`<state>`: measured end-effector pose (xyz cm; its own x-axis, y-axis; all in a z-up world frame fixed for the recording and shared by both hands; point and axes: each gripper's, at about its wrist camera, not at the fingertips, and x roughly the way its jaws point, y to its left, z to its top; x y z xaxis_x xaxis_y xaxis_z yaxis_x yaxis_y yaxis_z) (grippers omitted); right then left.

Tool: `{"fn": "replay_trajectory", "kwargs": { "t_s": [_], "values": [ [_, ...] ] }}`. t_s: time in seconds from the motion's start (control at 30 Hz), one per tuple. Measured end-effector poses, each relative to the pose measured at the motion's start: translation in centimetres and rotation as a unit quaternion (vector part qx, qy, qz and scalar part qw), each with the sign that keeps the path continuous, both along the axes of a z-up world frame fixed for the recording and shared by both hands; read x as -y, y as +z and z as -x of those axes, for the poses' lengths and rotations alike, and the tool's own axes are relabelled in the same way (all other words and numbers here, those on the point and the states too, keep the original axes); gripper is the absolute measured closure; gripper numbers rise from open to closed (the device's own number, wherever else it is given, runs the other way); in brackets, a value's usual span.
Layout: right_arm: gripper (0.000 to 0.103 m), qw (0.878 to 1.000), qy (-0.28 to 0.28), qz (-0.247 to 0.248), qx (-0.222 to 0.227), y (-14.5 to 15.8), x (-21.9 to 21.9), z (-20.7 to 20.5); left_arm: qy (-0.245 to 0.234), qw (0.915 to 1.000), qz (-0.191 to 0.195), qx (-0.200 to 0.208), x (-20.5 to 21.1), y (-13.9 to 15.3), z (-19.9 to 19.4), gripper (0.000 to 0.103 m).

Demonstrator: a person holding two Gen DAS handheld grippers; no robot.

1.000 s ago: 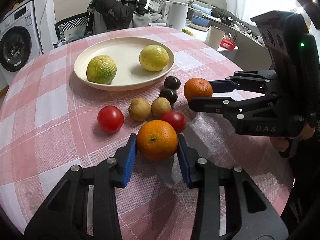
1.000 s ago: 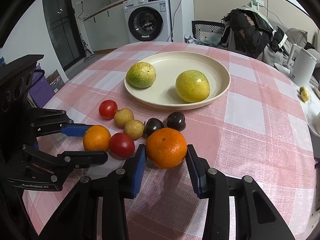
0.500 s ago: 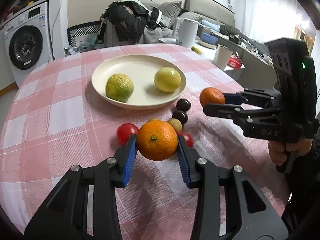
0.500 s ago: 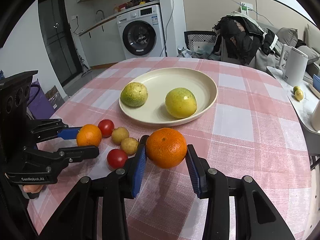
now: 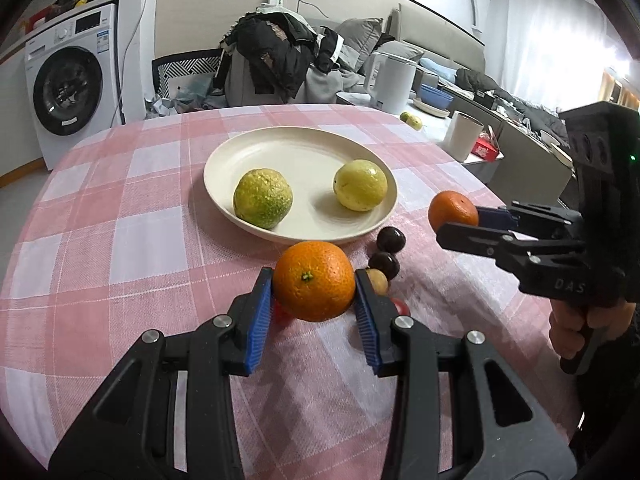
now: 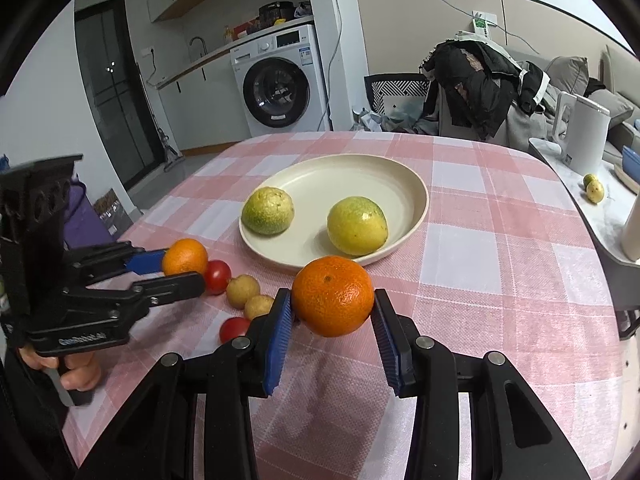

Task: Organize fruits
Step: 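Carry both mandarins onto the cream plate and open both tools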

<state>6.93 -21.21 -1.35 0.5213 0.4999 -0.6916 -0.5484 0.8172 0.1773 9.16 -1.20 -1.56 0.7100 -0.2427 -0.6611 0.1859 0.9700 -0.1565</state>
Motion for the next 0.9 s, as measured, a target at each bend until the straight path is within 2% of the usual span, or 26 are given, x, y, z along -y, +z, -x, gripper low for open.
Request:
{"fn": "replay_trajectory", "kwargs": {
  "t_s": [0.4, 0.9],
  "values": [
    [0.062, 1.000, 0.012, -0.013, -0.009, 0.8, -2.0, -1.6, 0.013, 0.9998, -0.005, 0.013, 0.5, 0.9, -3.1, 0.067],
    [0.062, 0.998, 0.014, -0.025, -0.050, -0.9, -3.4, -4.7, 0.022, 0.9997, -0.010, -0.005, 0.0, -0.4, -6.7, 0.067]
  ]
}}
